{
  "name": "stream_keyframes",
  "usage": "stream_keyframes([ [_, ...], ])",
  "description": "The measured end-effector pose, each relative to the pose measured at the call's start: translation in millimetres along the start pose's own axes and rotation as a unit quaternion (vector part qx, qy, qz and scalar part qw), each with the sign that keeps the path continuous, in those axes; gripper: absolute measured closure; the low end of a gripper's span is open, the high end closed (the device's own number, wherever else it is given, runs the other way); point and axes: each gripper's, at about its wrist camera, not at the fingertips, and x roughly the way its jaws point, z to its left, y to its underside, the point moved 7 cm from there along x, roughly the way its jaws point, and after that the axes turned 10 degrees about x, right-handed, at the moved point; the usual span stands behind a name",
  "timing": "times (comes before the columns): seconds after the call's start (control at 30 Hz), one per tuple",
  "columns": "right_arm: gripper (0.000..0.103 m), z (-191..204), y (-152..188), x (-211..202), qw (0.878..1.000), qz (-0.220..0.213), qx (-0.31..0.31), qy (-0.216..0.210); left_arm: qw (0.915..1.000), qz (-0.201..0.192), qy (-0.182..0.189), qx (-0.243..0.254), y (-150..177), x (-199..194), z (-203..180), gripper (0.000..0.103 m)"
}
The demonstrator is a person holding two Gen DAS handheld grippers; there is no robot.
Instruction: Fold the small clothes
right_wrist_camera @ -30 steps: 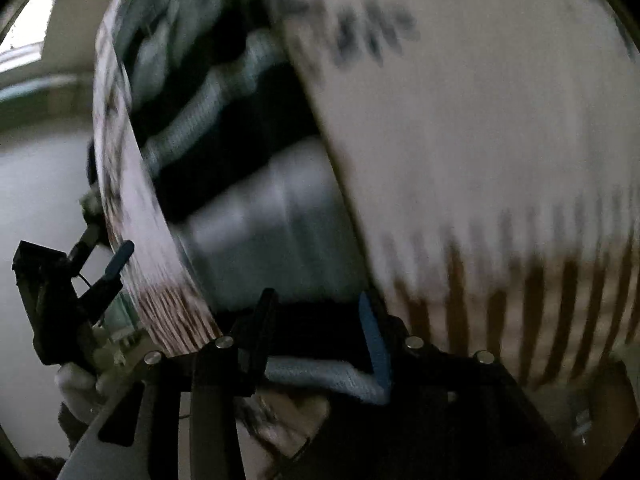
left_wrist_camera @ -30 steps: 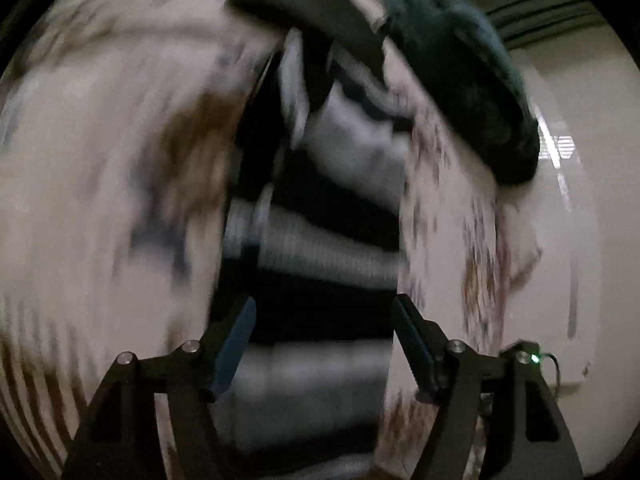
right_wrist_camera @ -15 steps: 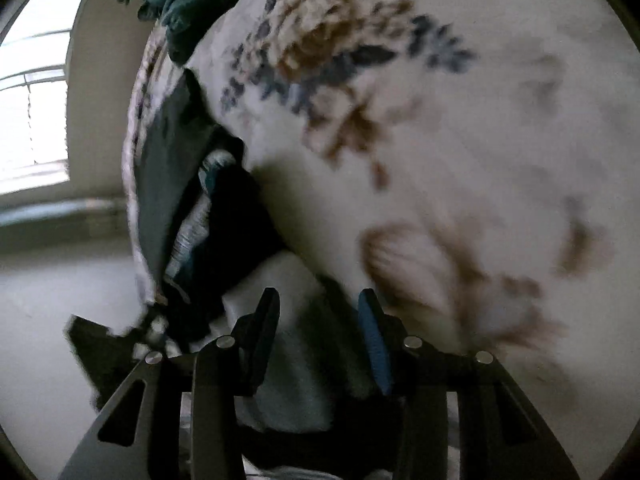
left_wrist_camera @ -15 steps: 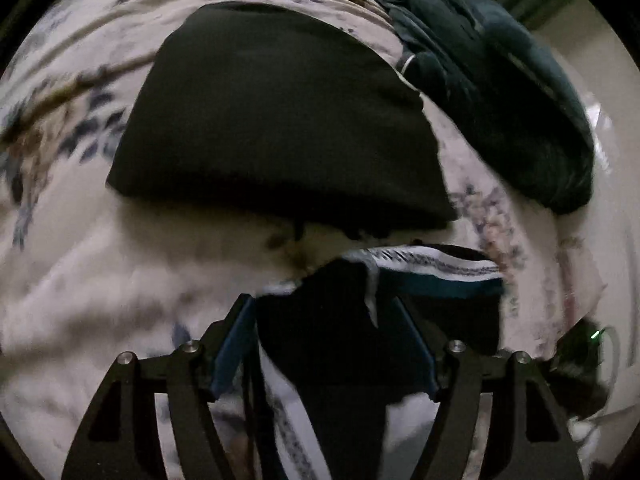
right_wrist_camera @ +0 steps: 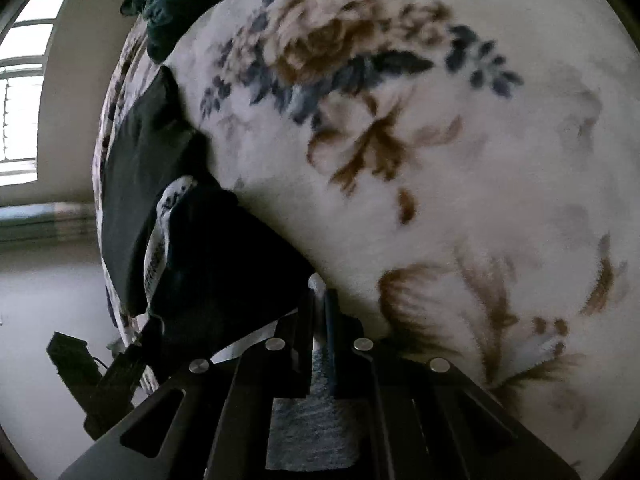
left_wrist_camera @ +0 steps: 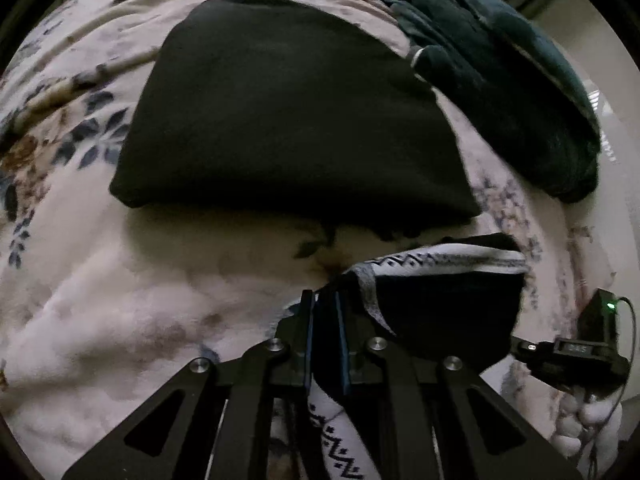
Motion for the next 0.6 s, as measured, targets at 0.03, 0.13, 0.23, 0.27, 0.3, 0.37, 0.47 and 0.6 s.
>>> stream_keyframes([
  [0.03,0.094,4.6,-2.6,-1.6,1.0,0.004,0.002,0.006,1.0,0.0,0.009,-0.003,-0.8,-1.8,-2.1,0.092],
  [0.13,0.091,28.2,-14.8,-19.6,0.999,-0.036,-0.021,-0.013,0.9998,-0.004,0.018,0.002,-2.4,-6.3,-6.6,0.092],
  [0.23,0.091,65.1,-18.0,-31.5,0.995,-0.057,-0.069,-0.042,0.9999,0.002,0.015,0.005,-3.2,-2.4,-5.7,0.092],
  [0.27,0.091,81.0,-13.4,-24.4,0.994,-0.032,-0.094,-0.054,0.9999,0.004,0.015,0.004,-3.3,-0.3,-4.6,0.092],
  [0.3,0.091,92.6,-10.5,-13.2,0.992,-0.006,-0.114,-0.056,0.9999,0.005,0.015,0.002,-3.5,1.9,-3.9,0.092],
  [0.37,0.091,106.2,-12.4,6.7,0.989,0.004,-0.143,-0.04,0.9999,0.008,0.012,0.002,-3.9,5.9,-1.6,0.092],
  [0.47,0.092,96.1,-47.3,40.0,0.989,-0.026,-0.139,0.042,0.9997,0.015,0.015,-0.011,-3.8,15.3,7.1,0.091],
  [0.6,0.095,97.8,-69.5,49.0,0.99,-0.029,-0.126,0.057,0.9989,0.025,0.032,-0.021,-6.7,24.7,12.6,0.091],
])
